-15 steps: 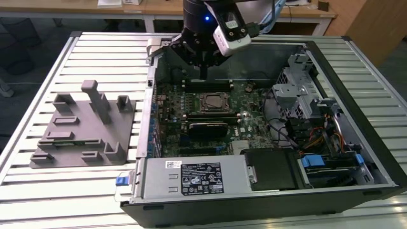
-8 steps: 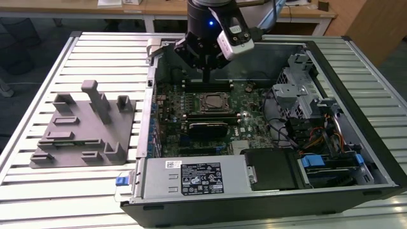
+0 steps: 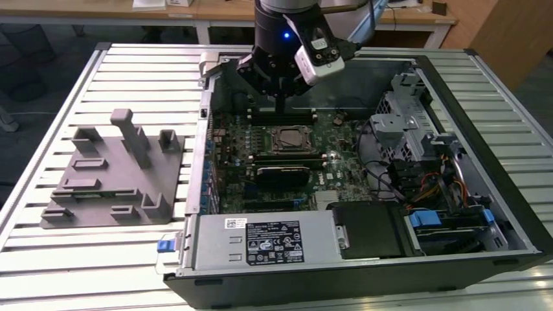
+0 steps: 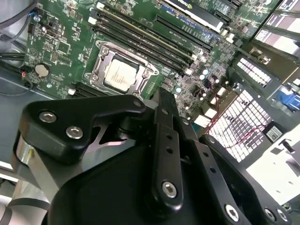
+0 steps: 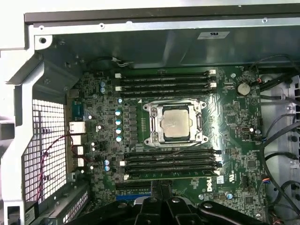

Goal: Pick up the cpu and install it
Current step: 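Install the second cpu locking lever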

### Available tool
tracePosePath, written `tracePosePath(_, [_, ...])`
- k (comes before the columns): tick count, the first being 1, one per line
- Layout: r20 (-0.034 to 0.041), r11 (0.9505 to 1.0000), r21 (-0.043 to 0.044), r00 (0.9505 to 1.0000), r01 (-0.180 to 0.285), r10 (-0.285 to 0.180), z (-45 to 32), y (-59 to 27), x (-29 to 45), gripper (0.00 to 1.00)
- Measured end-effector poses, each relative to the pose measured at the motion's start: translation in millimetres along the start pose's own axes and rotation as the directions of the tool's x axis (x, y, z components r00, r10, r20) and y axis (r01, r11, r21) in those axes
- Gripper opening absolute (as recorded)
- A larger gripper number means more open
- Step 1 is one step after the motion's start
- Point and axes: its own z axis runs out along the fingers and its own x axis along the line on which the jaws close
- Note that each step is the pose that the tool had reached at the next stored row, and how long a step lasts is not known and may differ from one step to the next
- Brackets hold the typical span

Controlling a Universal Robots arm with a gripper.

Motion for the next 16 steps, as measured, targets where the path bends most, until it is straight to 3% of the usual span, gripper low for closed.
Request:
tracePosePath(10, [-0.0014, 0.9995, -0.0004, 0.9995, 0.033, -0.033, 4.2, -0.2, 0.1, 0.11])
tracePosePath(16, [-0.0018, 0.9993, -0.0006, 0.9993, 0.037, -0.037, 14.6, 0.4, -0.9, 0.11])
